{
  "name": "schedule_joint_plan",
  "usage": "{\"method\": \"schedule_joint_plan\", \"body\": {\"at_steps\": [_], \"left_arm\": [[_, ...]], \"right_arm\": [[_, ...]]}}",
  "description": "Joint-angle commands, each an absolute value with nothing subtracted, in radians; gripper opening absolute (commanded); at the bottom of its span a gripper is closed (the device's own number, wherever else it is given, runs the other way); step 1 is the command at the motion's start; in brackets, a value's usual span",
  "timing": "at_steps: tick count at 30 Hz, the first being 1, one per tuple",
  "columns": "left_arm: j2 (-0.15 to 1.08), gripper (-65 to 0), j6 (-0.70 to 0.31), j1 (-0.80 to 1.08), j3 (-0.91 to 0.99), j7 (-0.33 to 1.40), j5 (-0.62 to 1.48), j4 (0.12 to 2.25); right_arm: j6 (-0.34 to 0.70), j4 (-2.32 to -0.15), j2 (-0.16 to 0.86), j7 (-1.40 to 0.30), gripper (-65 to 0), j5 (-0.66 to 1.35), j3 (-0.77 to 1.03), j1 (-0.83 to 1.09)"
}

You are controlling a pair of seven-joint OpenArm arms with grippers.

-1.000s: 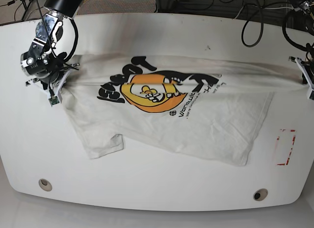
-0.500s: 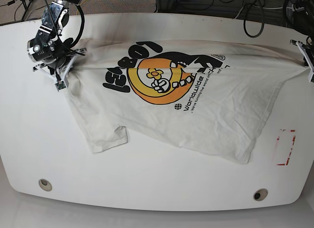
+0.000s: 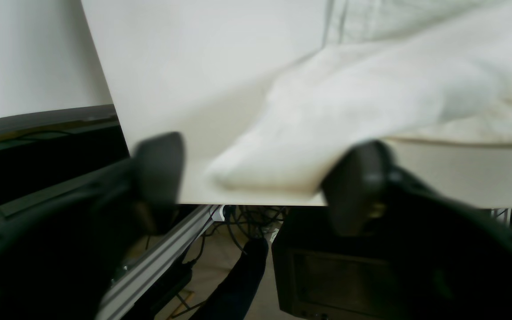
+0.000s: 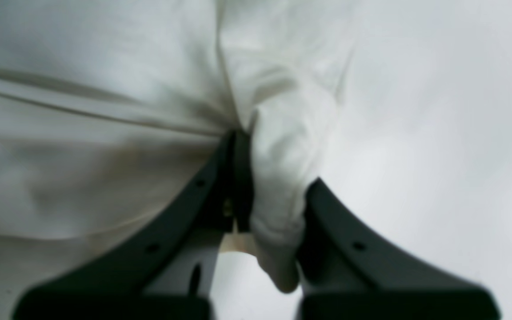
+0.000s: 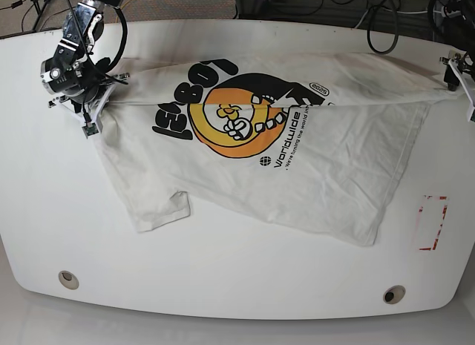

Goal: Fold the T-shirt properly
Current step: 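Release with the left gripper and move it to the shirt's hem corner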

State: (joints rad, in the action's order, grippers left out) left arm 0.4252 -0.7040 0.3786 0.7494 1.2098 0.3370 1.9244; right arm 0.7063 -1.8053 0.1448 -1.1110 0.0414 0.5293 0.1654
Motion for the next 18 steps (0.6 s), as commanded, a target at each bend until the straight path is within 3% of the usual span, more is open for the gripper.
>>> {"method": "schedule_joint_plan", "body": {"at_steps": [1,18], "left_arm": [[0.449,-16.5,-0.698,0.366,0.757,1.202,0.334,1.939],[0.447,-17.9,-0.698,-0.045,0.638,1.366,0.331,1.928]], "right_arm": [[0.698,-1.825,0.162,-1.104,-64.0,0.036,0.535,0.159],[0.698,-1.825,0.136,-1.104,-64.2,0.027,0.529,0.15]]}}
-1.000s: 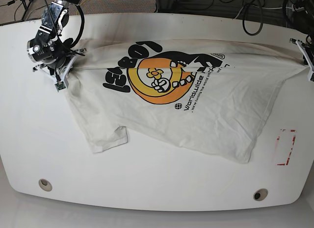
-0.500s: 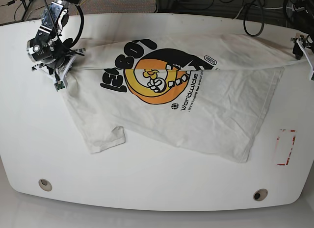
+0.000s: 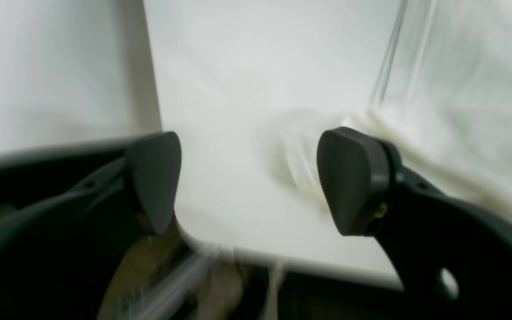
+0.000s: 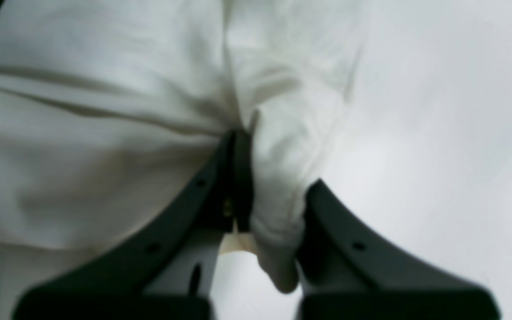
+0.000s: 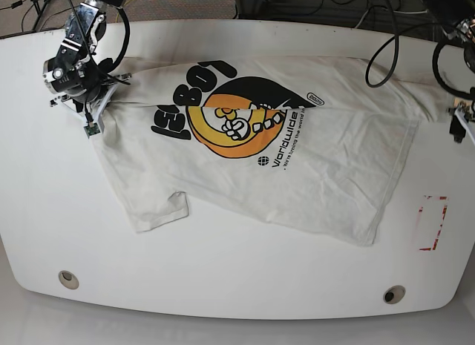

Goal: Fold the T-shirt properly
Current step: 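Release with the left gripper and move it to the shirt's hem corner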

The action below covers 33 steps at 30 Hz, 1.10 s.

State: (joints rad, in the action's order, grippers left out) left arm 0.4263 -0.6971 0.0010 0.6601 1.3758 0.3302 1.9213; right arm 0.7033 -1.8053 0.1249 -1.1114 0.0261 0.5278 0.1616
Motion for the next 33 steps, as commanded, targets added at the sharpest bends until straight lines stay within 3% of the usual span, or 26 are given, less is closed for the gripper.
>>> {"method": "schedule_joint_plan", "body": {"at_steps": [1,13,33], "left_arm": [[0.447,-17.9,-0.698,-0.059,0.621,1.366,0.331,1.922],[0.38,-18.1,-0.698,-0.298,0.458,1.326,0.3,1.692],[0.386,-17.9,-0.698,-0.513,0.305,0.777,0.214,0.92]], "right_arm": [[0.698,-1.825,0.136,-1.104,-64.2,0.027,0.529,0.15],[0.698,-1.825,0.127,-1.098,-64.2,0.031,0.527,0.143],[0.698,-1.822,0.122,-1.084,-64.2,0.027,0.529,0.11]]}}
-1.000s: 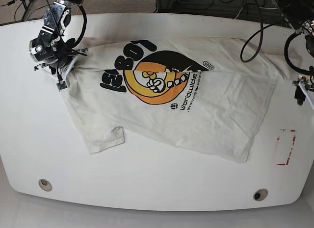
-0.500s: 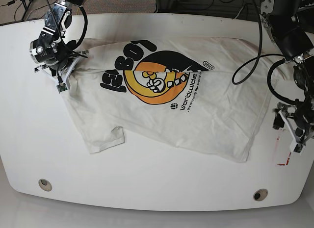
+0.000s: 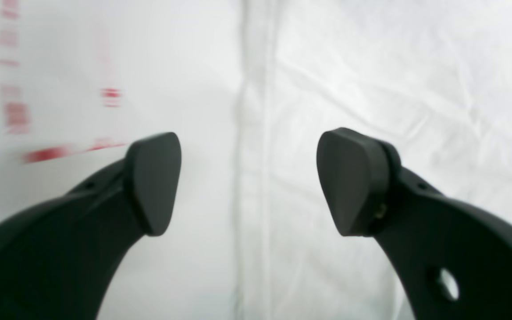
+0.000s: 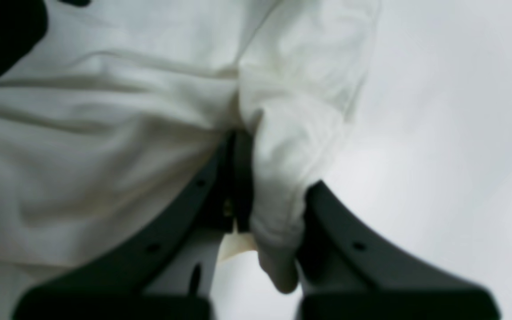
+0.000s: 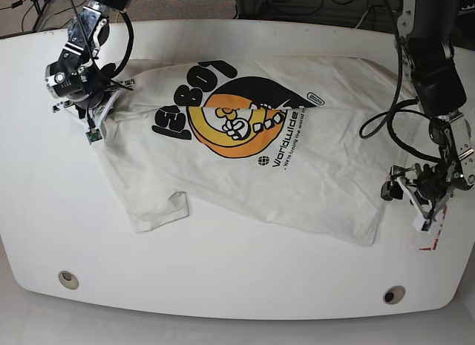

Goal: Fold the T-shirt properly
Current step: 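Release with the left gripper and move it to the shirt's hem corner, then grasp the hem corner with the left gripper and pull it outward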

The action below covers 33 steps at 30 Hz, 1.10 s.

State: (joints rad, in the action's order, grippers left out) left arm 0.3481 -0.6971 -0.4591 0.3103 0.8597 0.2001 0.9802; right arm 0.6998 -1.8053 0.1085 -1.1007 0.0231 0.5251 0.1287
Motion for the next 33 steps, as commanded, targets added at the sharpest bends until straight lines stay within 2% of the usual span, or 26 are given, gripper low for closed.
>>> {"method": "schedule_joint_plan", "body": {"at_steps": [1,14,33], "left_arm": [[0.39,-17.9,-0.698,-0.524,0.298,0.759,0.214,0.889],[0.397,-17.9,-0.698,-0.667,0.151,0.529,0.216,0.49],[0.289,-19.3,-0.698,-0.693,0.145,0.507,0.216,0.415]], "right_arm": [[0.698,-1.822,0.122,-1.084,-64.2,0.027,0.529,0.108],[0.698,-1.822,0.125,-1.084,-64.2,0.03,0.527,0.105],[0.698,-1.822,0.125,-1.084,-64.2,0.027,0.529,0.088]]}}
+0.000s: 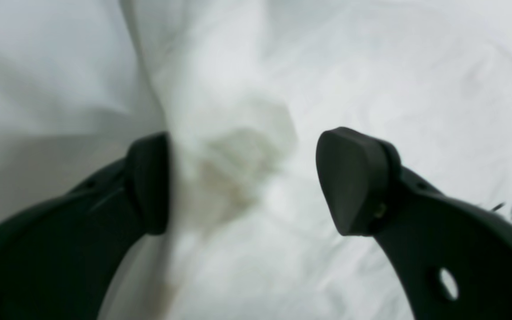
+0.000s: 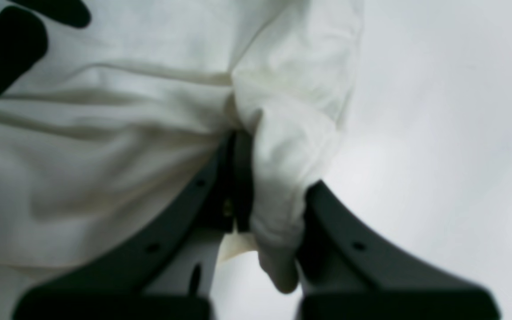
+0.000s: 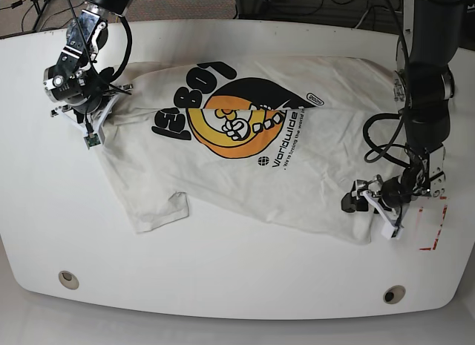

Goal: Fold the T-shirt properly
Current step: 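Grasp the hem corner with the left gripper and pull it outward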

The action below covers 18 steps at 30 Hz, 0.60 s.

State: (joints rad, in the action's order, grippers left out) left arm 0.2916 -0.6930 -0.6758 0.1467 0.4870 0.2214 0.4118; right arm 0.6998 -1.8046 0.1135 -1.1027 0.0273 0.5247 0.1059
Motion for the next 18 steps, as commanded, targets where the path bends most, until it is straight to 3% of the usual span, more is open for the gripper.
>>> {"method": "schedule_joint_plan", "body": {"at_steps": [1,5,12,18], "left_arm": [[0.286,-20.8,-0.698,-0.693,0.145,0.506,0.216,0.415],[0.285,-33.2,-0.698,-0.691,0.145,0.501,0.217,0.417],[0.286,-64.7,-0.599,-0.69,0.147,0.486,0.22,0.421],[0.289,-65.0,-0.59,-0.671,0.15,0.486,0.223,0.424]], "right_arm": [[0.698,-1.822,0.127,-1.084,-64.2,0.028,0.529,0.088],[0.698,-1.822,0.128,-1.084,-64.2,0.028,0.529,0.085],[0.698,-1.821,0.128,-1.084,-64.2,0.028,0.527,0.082],[0.698,-1.821,0.125,-1.084,-64.2,0.027,0.527,0.067]]}}
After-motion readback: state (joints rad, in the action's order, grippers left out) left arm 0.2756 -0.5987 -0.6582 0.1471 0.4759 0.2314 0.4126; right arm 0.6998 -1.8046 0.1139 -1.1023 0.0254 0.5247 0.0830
